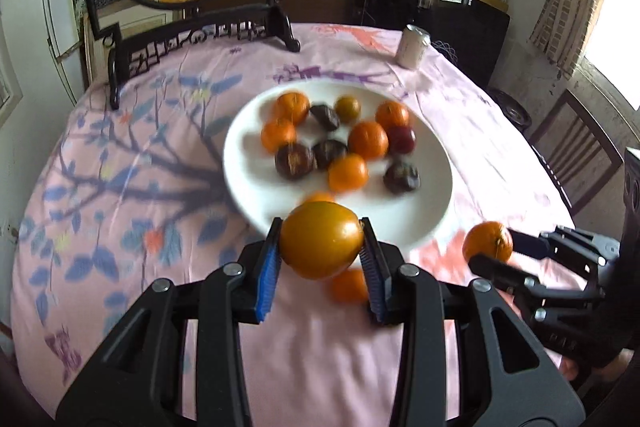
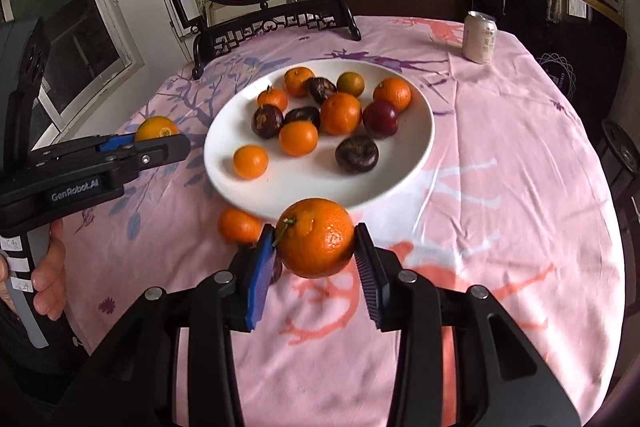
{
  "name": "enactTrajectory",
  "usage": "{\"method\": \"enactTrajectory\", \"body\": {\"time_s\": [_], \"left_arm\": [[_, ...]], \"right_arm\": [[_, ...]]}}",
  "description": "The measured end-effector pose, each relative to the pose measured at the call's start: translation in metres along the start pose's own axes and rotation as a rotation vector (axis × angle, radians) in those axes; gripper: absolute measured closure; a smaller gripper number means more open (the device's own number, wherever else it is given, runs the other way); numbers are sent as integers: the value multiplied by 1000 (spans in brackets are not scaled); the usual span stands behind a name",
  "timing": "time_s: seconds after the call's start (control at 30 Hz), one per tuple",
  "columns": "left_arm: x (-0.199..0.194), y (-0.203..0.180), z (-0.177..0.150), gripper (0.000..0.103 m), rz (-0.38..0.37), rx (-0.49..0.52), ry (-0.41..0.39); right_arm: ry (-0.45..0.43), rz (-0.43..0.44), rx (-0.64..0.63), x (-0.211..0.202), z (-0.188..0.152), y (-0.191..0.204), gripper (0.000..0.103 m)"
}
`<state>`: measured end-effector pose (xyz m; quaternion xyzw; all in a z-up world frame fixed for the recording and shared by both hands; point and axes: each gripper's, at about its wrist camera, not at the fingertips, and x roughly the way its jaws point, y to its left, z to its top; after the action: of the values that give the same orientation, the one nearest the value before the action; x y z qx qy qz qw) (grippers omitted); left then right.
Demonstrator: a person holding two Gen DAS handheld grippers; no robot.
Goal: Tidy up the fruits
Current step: 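Carry the tangerine and yellow citrus onto the white plate and open both tools, then move both open tools back toward the last two fruits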
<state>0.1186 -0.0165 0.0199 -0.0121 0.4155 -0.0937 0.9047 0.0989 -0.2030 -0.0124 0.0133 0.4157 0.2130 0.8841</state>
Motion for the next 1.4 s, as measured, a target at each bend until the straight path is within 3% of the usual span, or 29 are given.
{"method": "enactTrajectory", "body": {"time_s": [0.13,0.23,0.6,0.63,0.67,0.7,0.73,0.83,0.9,1.0,1.1,1.23,1.4], "left_arm": [[39,2,57,65,21,-25,19],[70,2,80,65,43,-29,53],[131,14,95,64,49,-62,132],[133,14,96,58,49,-67,131],[133,15,97,29,53,-72,127],[129,16,99,17,66,-79,112],[124,17,100,11,77,-85,82],[102,17,103,11,84,-64,26],[85,16,99,7,90,-55,6],[52,16,75,2,92,-41,-24],[26,17,39,2,113,-51,-32],[-2,21,-19,2,121,-92,-26],[-24,33,-64,2,140,-136,-15]], "right_arm": [[11,-1,-29,29,37,-2,63],[31,-9,-36,50,52,-5,63],[55,0,-37,92,76,-18,62],[56,-9,-45,94,76,-17,58],[49,-32,-56,95,77,-16,42],[26,-61,-65,92,76,-15,35],[3,-90,-78,88,75,-14,33],[-35,-141,-89,72,73,-12,20],[-63,-155,-84,54,67,-11,10],[-88,-182,-97,27,47,-3,3],[-105,-220,-87,6,18,6,1],[-87,-206,-35,-9,-16,12,1],[-77,-186,-37,-22,-31,24,1]]}}
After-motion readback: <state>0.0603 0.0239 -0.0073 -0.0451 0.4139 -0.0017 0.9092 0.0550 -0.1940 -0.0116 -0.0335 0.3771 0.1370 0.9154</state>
